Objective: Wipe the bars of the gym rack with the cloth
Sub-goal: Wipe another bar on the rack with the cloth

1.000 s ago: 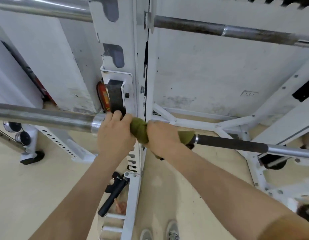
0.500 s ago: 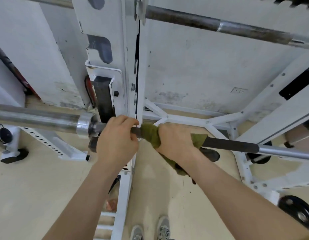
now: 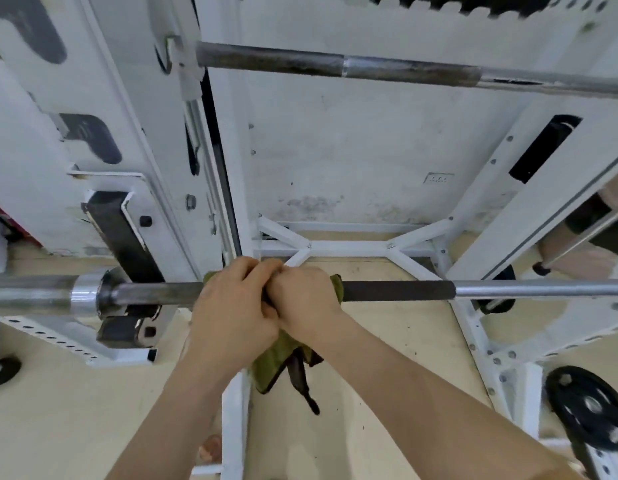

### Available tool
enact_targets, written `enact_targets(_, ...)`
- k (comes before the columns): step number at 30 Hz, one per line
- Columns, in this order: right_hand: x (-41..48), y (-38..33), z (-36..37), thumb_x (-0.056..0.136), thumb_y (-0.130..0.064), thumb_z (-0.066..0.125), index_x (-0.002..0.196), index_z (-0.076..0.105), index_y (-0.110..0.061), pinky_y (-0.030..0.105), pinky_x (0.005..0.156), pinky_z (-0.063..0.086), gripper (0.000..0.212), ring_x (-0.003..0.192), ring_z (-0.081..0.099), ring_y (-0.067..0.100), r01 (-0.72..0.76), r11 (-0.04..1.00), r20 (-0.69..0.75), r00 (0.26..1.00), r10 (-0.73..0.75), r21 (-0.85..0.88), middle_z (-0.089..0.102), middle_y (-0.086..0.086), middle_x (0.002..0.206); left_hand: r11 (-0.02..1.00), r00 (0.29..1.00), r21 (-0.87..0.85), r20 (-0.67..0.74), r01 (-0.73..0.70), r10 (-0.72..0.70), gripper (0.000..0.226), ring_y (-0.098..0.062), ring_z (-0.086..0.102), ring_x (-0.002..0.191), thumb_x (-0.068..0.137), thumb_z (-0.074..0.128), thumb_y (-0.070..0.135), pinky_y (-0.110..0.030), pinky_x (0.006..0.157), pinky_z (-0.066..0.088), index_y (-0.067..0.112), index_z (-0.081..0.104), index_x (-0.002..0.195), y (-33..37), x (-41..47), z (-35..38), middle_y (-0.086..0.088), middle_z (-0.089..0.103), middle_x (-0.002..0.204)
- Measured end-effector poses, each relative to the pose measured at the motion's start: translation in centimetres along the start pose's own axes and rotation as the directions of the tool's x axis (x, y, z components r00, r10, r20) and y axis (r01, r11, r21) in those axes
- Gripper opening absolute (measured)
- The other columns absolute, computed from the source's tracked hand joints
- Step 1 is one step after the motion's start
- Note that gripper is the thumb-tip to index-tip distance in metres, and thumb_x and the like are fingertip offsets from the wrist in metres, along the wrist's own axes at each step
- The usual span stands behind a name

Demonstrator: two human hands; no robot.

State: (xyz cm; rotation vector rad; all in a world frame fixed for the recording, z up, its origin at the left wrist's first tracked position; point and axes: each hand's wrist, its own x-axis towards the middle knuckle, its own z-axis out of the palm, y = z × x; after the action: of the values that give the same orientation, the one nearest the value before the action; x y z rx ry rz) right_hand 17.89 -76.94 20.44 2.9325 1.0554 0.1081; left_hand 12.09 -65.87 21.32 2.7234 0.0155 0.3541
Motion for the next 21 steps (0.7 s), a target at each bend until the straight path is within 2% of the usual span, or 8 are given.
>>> enact_targets(2,-1.2,2.5,0.2,0.087,-0.029,0.056,0.107,0.057,-0.015,0.031,0.059,0.036,0.025,0.062,0.049,0.020,-0.064,0.998,0.013,0.998,0.064,0.007,0.061,-0.001,0.082,0.996,0.996,0.064,0.061,-0.068,0.064,0.065,-0.022,0.058,0.099,0.065,0.059,0.024,-0.038,0.089,0.045,0.032,0.053,0.129,1.7,0.6,1.0,0.007,0.060,0.111)
enact_targets(5,-4.1,7.5,0.6,0.084,-0.042,0.057,0.096,0.055,-0.019,0.031,0.058,0.036,0.025,0.059,0.049,0.019,-0.134,0.989,0.053,0.989,0.138,-0.069,0.051,-0.006,0.072,0.970,0.977,0.146,0.110,-0.195,0.180,0.069,-0.021,0.057,0.106,0.066,0.063,0.034,-0.040,0.099,0.040,0.029,0.050,0.133,5.5,1.0,3.4,0.007,0.061,0.113)
enact_targets(9,-8.2,13.7,0.7,0.087,-0.033,0.054,0.085,0.045,-0.021,0.030,0.056,0.031,0.015,0.056,0.045,0.017,-0.204,0.971,0.024,0.978,0.208,-0.124,0.043,-0.008,0.067,0.932,0.962,0.237,0.074,-0.274,0.264,0.066,-0.023,0.059,0.092,0.068,0.070,0.039,-0.036,0.087,0.044,0.021,0.052,0.129,11.6,1.5,7.9,0.002,0.062,0.099)
enact_targets(12,-10.5,17.4,0.7,0.086,-0.027,0.056,0.083,0.042,-0.022,0.031,0.059,0.036,0.015,0.063,0.052,0.019,-0.205,0.974,0.030,0.978,0.209,-0.095,0.051,-0.006,0.074,0.917,0.969,0.326,0.166,-0.230,0.184,0.044,-0.021,0.058,0.081,0.068,0.073,0.040,-0.034,0.073,0.040,0.022,0.055,0.103,15.6,2.7,9.9,0.003,0.058,0.086)
enact_targets(14,-11.9,19.9,0.7,0.085,-0.030,0.056,0.082,0.045,-0.021,0.032,0.064,0.034,0.015,0.067,0.052,0.020,-0.205,0.978,0.053,0.977,0.207,-0.038,0.053,-0.005,0.076,0.908,0.972,0.382,0.214,-0.171,0.093,0.029,-0.018,0.052,0.073,0.076,0.067,0.043,-0.031,0.066,0.034,0.025,0.046,0.084,18.5,4.0,10.7,0.007,0.051,0.077)
enact_targets(17,-14.3,24.5,0.7,0.085,-0.031,0.055,0.080,0.043,-0.023,0.032,0.067,0.029,0.016,0.068,0.047,0.019,-0.215,0.976,0.035,0.976,0.216,-0.019,0.047,-0.007,0.071,0.905,0.956,0.398,0.292,-0.151,0.031,0.024,-0.017,0.044,0.065,0.081,0.057,0.044,-0.029,0.058,0.035,0.024,0.045,0.081,23.4,5.8,12.4,0.008,0.037,0.065)
enact_targets(19,-16.5,28.0,0.7,0.084,-0.034,0.055,0.078,0.041,-0.025,0.033,0.072,0.032,0.018,0.073,0.045,0.019,-0.247,0.969,0.029,0.969,0.247,-0.011,0.044,-0.008,0.072,0.906,0.951,0.381,0.301,-0.183,0.066,0.015,-0.017,0.050,0.063,0.082,0.051,0.040,-0.027,0.055,0.038,0.025,0.054,0.081,27.0,6.8,14.0,0.008,0.046,0.063)
enact_targets(21,-19.2,31.8,0.8,0.081,-0.038,0.062,0.079,0.049,-0.027,0.035,0.078,0.034,0.017,0.082,0.050,0.020,-0.270,0.962,-0.020,0.963,0.270,-0.040,0.055,-0.007,0.078,0.910,0.940,0.351,0.327,-0.220,0.101,0.019,-0.015,0.052,0.061,0.081,0.049,0.041,-0.027,0.054,0.039,0.027,0.055,0.071,30.8,7.9,15.8,0.008,0.052,0.064)
